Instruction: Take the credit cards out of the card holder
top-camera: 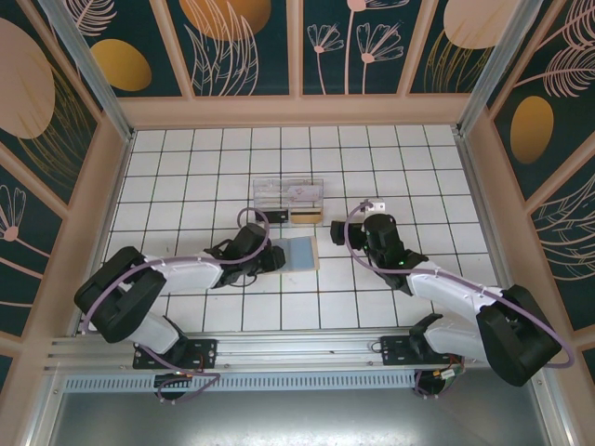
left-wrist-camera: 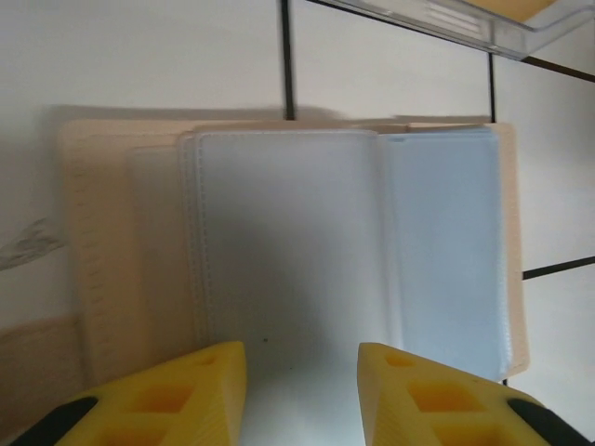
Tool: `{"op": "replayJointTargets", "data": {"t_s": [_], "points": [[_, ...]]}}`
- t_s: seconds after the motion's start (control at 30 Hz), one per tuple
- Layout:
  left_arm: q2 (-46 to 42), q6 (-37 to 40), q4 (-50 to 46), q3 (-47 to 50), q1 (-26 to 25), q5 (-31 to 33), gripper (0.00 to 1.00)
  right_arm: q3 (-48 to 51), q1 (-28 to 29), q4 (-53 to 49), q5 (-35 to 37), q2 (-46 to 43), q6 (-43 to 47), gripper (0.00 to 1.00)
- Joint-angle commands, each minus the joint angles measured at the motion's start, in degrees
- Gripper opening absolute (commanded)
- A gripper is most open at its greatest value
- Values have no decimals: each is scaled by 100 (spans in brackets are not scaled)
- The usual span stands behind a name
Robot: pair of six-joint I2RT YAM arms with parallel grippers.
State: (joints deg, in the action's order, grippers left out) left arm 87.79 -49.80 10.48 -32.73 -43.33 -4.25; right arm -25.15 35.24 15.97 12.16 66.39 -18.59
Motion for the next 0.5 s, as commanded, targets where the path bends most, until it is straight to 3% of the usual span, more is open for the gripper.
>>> {"op": "replayJointTargets", "data": {"t_s": [0.0, 0.27, 0.33, 0.47], "points": [[308, 1, -2, -177, -151, -128, 38, -159, 29, -92, 146, -89, -110, 99], [168, 22, -237, -295, -220, 169, 39, -113, 26, -163, 275, -147, -154, 99], [-68, 32, -402, -284, -215, 408, 46, -105, 27, -176, 344, -193, -154, 99], [-679, 67, -826, -300, -219, 1158, 75, -97, 30, -201, 578, -343, -112, 99]]}}
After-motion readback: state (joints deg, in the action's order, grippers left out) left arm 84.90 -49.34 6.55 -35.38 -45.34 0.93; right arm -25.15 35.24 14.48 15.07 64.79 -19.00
